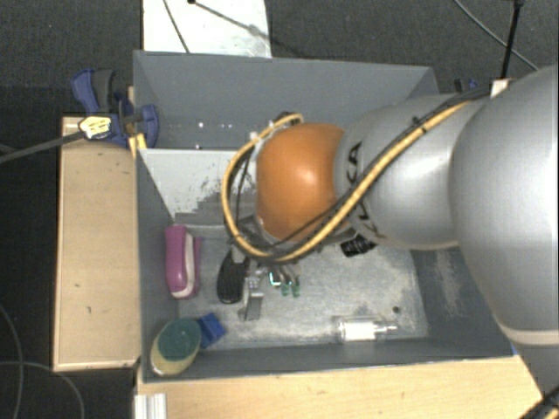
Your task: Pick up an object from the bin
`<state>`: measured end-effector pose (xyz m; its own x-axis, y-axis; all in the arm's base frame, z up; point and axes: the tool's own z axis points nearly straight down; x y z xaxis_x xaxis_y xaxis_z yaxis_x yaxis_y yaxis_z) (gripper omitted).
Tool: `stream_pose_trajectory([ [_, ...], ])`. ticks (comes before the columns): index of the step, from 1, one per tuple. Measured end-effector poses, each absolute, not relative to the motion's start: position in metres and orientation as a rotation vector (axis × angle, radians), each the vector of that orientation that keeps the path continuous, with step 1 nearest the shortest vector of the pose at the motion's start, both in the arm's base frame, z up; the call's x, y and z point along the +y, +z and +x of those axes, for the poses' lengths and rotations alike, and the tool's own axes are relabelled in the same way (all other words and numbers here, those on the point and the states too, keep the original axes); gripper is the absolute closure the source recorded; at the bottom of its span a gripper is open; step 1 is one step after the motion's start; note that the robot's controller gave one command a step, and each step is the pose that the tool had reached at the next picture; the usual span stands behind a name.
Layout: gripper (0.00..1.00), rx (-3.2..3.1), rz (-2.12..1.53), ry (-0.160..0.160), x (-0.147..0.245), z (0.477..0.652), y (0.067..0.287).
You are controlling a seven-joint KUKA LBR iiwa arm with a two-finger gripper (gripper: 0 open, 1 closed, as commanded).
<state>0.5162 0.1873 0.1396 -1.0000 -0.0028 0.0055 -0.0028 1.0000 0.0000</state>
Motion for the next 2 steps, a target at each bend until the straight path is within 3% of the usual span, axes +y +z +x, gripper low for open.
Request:
stream_pose_trajectory([
  [1, 0.0, -3.136, -0.081, -0.009, 0.1708, 0.5606, 0.0792],
  [2, 1.0, -3.139, -0.081, -0.015, 0.1744, 0.5604, 0.0848],
])
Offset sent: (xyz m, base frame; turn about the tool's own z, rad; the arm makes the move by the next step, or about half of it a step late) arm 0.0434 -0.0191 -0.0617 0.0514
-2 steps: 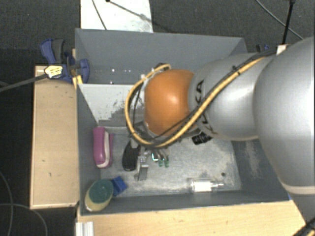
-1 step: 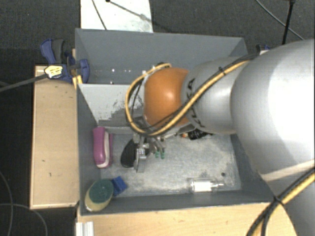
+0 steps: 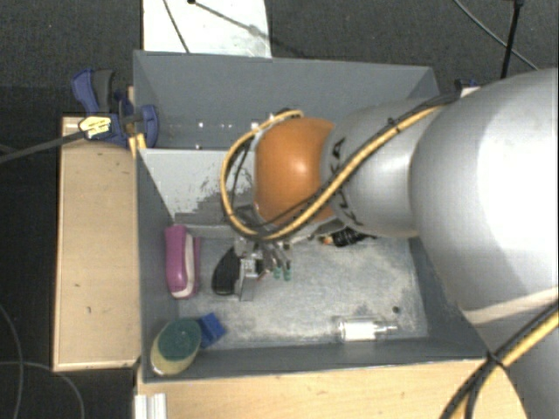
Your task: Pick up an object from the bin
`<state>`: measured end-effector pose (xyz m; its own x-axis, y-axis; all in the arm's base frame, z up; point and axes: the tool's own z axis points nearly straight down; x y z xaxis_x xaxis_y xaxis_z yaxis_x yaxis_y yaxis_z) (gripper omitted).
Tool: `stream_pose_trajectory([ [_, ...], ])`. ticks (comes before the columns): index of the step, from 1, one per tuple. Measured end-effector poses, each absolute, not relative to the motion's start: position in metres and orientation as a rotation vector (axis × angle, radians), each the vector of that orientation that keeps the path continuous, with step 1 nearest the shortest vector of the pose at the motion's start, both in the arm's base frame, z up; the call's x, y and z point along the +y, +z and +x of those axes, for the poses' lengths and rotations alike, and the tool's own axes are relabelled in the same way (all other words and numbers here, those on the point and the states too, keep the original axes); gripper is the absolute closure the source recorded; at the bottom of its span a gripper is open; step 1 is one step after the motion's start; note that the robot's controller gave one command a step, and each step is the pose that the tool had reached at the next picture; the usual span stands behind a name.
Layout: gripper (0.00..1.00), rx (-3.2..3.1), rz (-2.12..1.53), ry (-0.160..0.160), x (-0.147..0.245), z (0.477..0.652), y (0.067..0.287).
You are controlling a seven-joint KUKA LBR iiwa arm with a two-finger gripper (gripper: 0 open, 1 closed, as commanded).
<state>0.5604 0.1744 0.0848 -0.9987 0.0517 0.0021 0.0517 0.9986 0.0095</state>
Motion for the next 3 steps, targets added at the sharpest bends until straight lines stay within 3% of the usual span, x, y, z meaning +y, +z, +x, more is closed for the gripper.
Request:
stream_pose_trajectory([
  [1, 1.0, -3.15, -0.059, -0.003, 0.134, 0.532, 0.173],
  [2, 1.0, -3.141, 0.026, -0.007, 0.225, 0.538, 0.105],
  [3, 0.0, -3.146, 0.01, -0.004, 0.22, 0.541, 0.108],
])
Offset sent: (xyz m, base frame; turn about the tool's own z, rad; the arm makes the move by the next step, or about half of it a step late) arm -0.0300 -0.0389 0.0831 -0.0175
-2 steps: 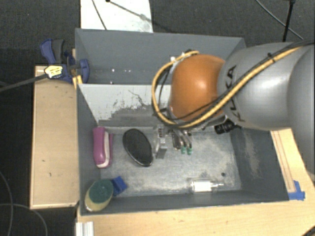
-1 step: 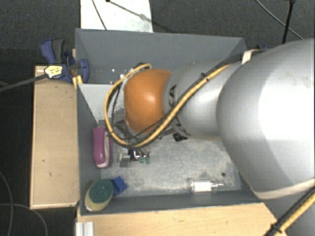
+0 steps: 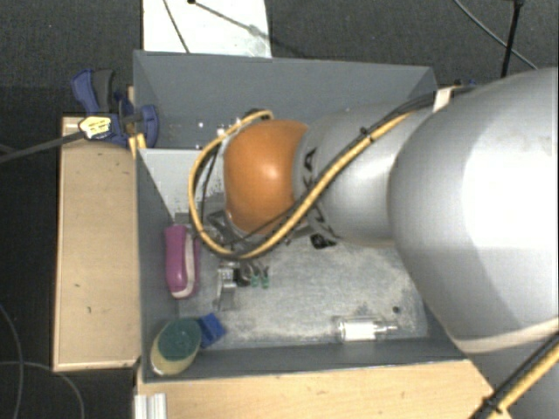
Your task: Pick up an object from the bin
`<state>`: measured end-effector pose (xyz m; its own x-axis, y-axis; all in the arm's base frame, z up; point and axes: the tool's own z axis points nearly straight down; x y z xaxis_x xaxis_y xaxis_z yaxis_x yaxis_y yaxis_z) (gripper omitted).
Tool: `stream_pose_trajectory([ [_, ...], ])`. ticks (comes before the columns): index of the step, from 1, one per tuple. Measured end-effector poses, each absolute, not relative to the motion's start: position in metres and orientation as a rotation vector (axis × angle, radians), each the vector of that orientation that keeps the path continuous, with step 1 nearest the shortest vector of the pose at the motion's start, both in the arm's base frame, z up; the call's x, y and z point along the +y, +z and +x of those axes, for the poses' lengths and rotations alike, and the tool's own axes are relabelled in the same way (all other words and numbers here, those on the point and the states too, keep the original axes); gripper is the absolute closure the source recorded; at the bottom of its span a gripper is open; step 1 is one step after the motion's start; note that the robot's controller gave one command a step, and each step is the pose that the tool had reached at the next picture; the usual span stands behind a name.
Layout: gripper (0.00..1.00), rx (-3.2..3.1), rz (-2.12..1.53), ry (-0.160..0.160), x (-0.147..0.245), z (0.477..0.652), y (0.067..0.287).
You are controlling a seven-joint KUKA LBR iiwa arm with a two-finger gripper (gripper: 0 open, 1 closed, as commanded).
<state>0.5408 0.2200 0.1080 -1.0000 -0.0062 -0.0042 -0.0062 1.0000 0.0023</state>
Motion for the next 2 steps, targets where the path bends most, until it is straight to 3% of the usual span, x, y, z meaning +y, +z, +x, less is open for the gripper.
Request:
stream_pose_trajectory([
  [1, 0.0, 3.135, -0.07, 0.004, 0.242, 0.581, 0.087],
  [2, 0.0, 3.142, 0.016, -0.006, 0.154, 0.565, 0.069],
])
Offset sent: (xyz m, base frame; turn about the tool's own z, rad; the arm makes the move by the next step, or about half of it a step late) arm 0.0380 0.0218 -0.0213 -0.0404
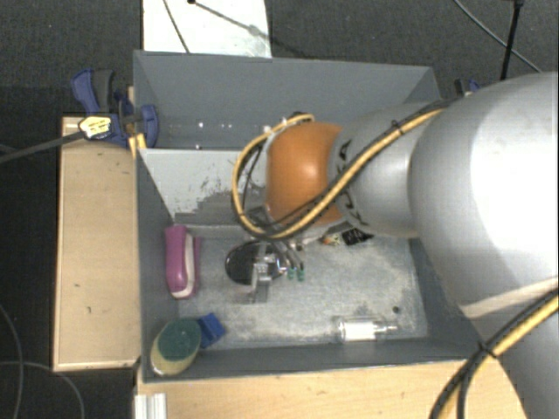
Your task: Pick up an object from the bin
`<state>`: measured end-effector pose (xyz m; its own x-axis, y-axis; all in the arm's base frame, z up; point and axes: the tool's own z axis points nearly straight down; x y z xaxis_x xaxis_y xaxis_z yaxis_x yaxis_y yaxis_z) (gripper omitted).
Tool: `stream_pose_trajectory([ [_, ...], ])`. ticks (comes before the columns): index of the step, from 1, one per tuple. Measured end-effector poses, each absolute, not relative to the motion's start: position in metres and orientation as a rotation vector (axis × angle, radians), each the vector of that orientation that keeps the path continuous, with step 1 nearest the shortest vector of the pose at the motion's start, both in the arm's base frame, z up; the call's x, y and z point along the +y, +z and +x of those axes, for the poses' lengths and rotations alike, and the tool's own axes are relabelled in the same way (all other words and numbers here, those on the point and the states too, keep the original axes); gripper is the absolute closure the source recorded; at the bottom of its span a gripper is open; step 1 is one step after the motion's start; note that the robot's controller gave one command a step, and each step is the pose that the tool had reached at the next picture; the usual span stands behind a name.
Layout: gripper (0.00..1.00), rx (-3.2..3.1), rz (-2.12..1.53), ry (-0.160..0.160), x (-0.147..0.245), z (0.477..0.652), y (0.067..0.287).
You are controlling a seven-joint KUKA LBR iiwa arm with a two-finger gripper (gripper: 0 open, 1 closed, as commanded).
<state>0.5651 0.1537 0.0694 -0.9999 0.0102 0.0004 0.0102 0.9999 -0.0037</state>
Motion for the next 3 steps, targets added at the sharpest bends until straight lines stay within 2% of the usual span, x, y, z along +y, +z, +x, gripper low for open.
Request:
stream_pose_trajectory([
  [1, 1.0, -3.143, -0.011, -0.001, 0.159, 0.565, 0.07],
  [2, 1.0, -3.149, 0.048, -0.006, 0.178, 0.537, 0.184],
  [3, 1.0, -3.108, 0.493, -0.001, 0.164, 0.555, 0.178],
])
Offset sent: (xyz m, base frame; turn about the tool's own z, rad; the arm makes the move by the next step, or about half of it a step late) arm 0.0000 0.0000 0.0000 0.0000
